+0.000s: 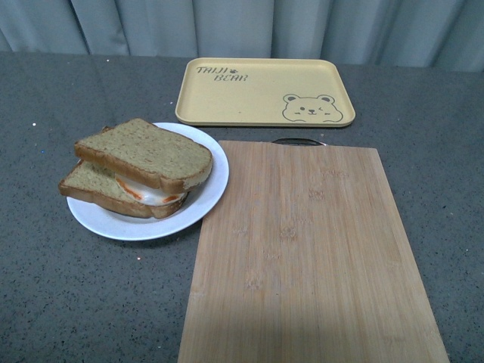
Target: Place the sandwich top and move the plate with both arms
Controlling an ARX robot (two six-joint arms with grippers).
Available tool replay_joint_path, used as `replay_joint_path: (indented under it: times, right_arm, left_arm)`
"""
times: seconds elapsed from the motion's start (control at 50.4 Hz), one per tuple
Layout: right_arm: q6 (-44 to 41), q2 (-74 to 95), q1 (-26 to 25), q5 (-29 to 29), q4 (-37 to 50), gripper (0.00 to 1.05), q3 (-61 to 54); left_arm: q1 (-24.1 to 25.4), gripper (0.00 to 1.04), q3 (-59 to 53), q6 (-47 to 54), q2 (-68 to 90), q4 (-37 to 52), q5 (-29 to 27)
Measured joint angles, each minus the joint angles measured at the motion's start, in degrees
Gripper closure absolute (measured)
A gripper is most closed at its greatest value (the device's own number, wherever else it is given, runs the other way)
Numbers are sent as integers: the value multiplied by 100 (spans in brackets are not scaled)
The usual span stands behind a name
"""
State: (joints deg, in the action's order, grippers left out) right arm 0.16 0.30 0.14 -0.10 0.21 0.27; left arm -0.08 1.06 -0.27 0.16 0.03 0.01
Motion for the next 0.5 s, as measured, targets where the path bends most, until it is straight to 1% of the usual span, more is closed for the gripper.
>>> replay_joint_path:
  times: [0.079, 0.178, 0.238, 0.258, 0.278, 0.337, 0.496]
  right_arm:
    - [-2, 0, 0, -2, -9, 104, 0]
    - [-7, -4, 0, -2, -11, 90, 0]
    - [-7, -4, 0, -2, -11, 79, 0]
    - [-7, -4, 0, -2, -11, 78, 0]
    - [-7, -4, 0, 0, -11, 72, 0]
    - [-7, -4, 0, 0, -11, 62, 0]
    - [-7, -4, 0, -2, -11, 26, 0]
  left_arm:
    - [0, 7, 0, 0, 2, 0, 0]
    - [0, 7, 0, 0, 2, 0, 0]
    - [0, 7, 0, 0, 2, 0, 0]
    - [0, 7, 0, 0, 2, 0, -2]
    - [0, 7, 0, 0, 2, 0, 0]
    - [0, 7, 0, 0, 2, 0, 0]
    - [0, 7, 0, 0, 2, 0, 0]
